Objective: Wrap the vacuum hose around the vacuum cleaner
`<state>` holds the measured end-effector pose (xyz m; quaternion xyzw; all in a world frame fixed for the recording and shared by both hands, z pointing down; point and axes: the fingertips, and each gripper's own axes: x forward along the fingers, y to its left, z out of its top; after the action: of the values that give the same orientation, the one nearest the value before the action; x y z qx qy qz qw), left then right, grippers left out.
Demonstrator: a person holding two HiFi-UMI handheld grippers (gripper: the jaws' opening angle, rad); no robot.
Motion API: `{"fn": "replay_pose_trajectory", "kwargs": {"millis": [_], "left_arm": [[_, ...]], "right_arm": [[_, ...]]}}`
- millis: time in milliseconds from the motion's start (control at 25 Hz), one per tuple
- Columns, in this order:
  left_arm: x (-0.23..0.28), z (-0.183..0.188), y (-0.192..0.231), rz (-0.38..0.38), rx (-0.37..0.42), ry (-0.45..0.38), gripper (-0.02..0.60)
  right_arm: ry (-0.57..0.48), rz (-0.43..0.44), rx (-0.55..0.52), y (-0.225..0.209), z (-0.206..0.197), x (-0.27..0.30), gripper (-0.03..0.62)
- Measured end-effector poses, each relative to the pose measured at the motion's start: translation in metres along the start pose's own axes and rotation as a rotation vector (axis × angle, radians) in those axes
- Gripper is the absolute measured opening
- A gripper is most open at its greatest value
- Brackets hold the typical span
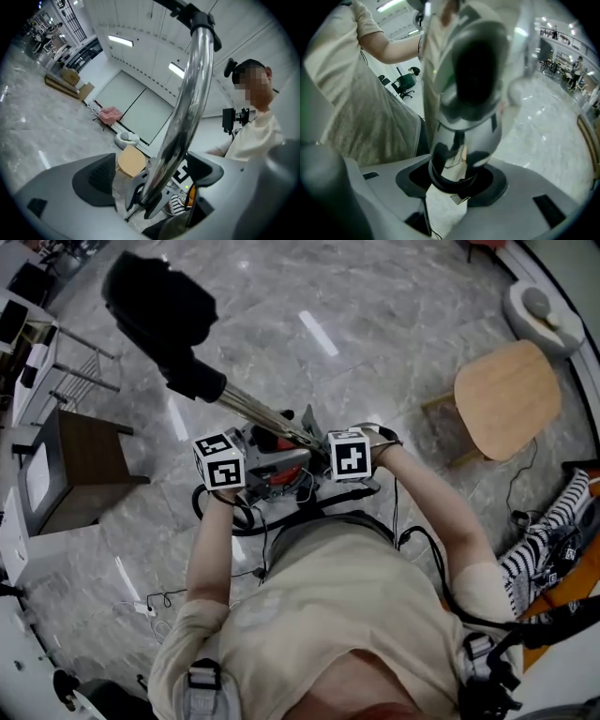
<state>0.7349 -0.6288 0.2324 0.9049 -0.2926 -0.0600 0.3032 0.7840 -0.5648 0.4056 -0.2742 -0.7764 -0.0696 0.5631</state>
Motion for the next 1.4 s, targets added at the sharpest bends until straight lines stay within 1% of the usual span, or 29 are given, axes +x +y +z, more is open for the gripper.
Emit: {"fn": "replay_pose_trajectory", "kwargs": {"millis": [120, 160, 200, 240, 320, 360, 400, 440, 480, 600, 640, 720, 760, 800, 840, 880, 920, 960, 1000, 1040, 1080, 1160, 1200, 1240, 1360, 1400], "left_arm": [[0.008, 0.018, 0.005, -0.060, 0.021, -0.032, 0.466], [0.009, 0.023, 0.008, -0.087, 0.017, -0.043, 0.436], [0.007, 0.027, 0.011, -0.109, 0.004, -0.053, 0.342], [0.004, 0.030, 0.016, -0.121, -0.016, -0.063, 0.283], [-0.006, 0.034, 0.029, -0.109, -0.050, -0.093, 0.251], [-0.011, 0.037, 0.037, -0.073, -0.056, -0.118, 0.237], [-0.018, 0.040, 0.047, -0.013, -0.057, -0.151, 0.158], [-0.024, 0.042, 0.058, 0.053, -0.059, -0.186, 0.123], [-0.029, 0.045, 0.067, 0.111, -0.067, -0.217, 0.117], [-0.040, 0.054, 0.089, 0.240, -0.121, -0.286, 0.109], [-0.046, 0.057, 0.098, 0.288, -0.142, -0.310, 0.109], [-0.061, 0.062, 0.113, 0.389, -0.178, -0.358, 0.109], [-0.069, 0.064, 0.121, 0.433, -0.193, -0.378, 0.107], [-0.078, 0.067, 0.128, 0.471, -0.205, -0.393, 0.107], [-0.087, 0.070, 0.136, 0.502, -0.216, -0.406, 0.107], [-0.095, 0.073, 0.144, 0.527, -0.227, -0.416, 0.107], [-0.102, 0.075, 0.151, 0.549, -0.239, -0.425, 0.107], [-0.108, 0.077, 0.158, 0.570, -0.251, -0.432, 0.107], [-0.114, 0.077, 0.164, 0.592, -0.262, -0.434, 0.107], [-0.119, 0.076, 0.169, 0.612, -0.274, -0.429, 0.107], [-0.122, 0.075, 0.171, 0.628, -0.283, -0.422, 0.107], [-0.124, 0.077, 0.172, 0.645, -0.295, -0.411, 0.107], [-0.123, 0.080, 0.171, 0.647, -0.297, -0.410, 0.107], [-0.123, 0.085, 0.169, 0.648, -0.297, -0.413, 0.107], [-0.123, 0.103, 0.161, 0.647, -0.295, -0.434, 0.108], [-0.124, 0.109, 0.159, 0.648, -0.295, -0.441, 0.109]], "right_arm": [[0.011, 0.076, 0.008, -0.009, 0.016, 0.018, 0.189], [0.015, 0.101, 0.020, -0.012, 0.018, 0.026, 0.189], [0.024, 0.114, 0.036, -0.015, 0.022, 0.028, 0.189], [0.033, 0.118, 0.052, -0.018, 0.026, 0.026, 0.189], [0.046, 0.128, 0.074, -0.024, 0.033, 0.024, 0.189], [0.046, 0.127, 0.076, -0.028, 0.037, 0.025, 0.189], [0.040, 0.117, 0.077, -0.033, 0.041, 0.027, 0.189], [0.025, 0.101, 0.083, -0.038, 0.045, 0.029, 0.189], [0.004, 0.088, 0.099, -0.043, 0.048, 0.030, 0.189], [-0.077, 0.035, 0.174, -0.057, 0.055, 0.028, 0.190], [-0.100, -0.003, 0.205, -0.064, 0.053, 0.027, 0.194], [-0.110, -0.120, 0.275, -0.071, 0.035, 0.025, 0.248], [-0.105, -0.198, 0.318, -0.071, 0.021, 0.022, 0.275], [-0.115, -0.282, 0.374, -0.069, 0.006, 0.016, 0.276], [-0.160, -0.353, 0.451, -0.064, -0.005, 0.008, 0.276], [-0.236, -0.389, 0.548, -0.056, -0.012, 0.001, 0.275], [-0.319, -0.385, 0.651, -0.046, -0.015, 0.000, 0.275], [-0.379, -0.360, 0.736, -0.036, -0.017, 0.007, 0.275], [-0.390, -0.343, 0.793, -0.028, -0.022, 0.020, 0.276], [-0.353, -0.357, 0.820, -0.023, -0.031, 0.038, 0.276], [-0.289, -0.399, 0.821, -0.023, -0.043, 0.056, 0.276], [-0.164, -0.506, 0.776, -0.034, -0.066, 0.084, 0.278], [-0.122, -0.541, 0.748, -0.042, -0.073, 0.093, 0.287], [-0.090, -0.556, 0.721, -0.050, -0.076, 0.103, 0.304], [-0.001, -0.551, 0.636, -0.073, -0.079, 0.139, 0.305], [0.029, -0.563, 0.609, -0.080, -0.081, 0.149, 0.304]]}}
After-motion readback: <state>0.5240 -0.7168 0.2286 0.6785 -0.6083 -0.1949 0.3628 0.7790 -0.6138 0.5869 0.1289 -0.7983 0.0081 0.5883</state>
